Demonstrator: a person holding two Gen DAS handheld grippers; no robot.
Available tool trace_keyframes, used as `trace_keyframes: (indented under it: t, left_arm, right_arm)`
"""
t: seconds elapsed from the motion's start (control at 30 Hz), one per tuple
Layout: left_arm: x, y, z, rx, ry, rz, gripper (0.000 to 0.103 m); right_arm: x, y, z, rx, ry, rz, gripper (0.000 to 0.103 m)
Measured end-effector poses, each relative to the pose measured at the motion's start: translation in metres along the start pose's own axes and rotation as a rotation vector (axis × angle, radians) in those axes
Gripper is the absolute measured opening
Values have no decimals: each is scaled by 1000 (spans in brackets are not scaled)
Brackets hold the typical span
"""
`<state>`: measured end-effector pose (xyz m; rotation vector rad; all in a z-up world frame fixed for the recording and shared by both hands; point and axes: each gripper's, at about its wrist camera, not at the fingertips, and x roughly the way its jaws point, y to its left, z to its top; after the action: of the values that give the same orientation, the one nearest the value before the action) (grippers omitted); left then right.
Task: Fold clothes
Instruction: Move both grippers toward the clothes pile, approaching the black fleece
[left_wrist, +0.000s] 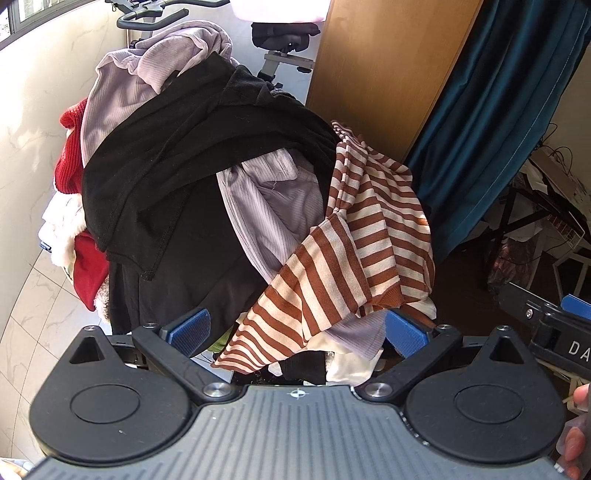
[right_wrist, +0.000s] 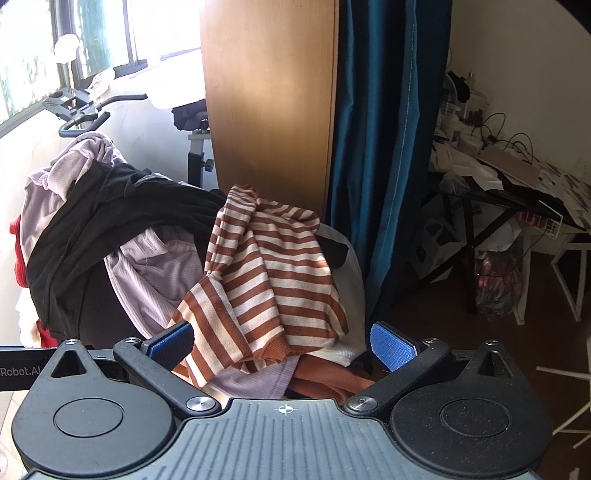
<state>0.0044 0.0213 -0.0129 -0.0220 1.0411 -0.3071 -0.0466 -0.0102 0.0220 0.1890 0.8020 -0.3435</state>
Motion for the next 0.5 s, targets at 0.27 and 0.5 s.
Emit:
trace_keyframes:
  t: [0.27,0.5]
  left_arm:
    - [14,-17,1,52,12,-16,103]
    - [29,-31,26,-51,-23,33,103]
  right_arm:
    - [11,-22,4,58,23,58,102]
    - [32,-55,21,-12,-94,96,102]
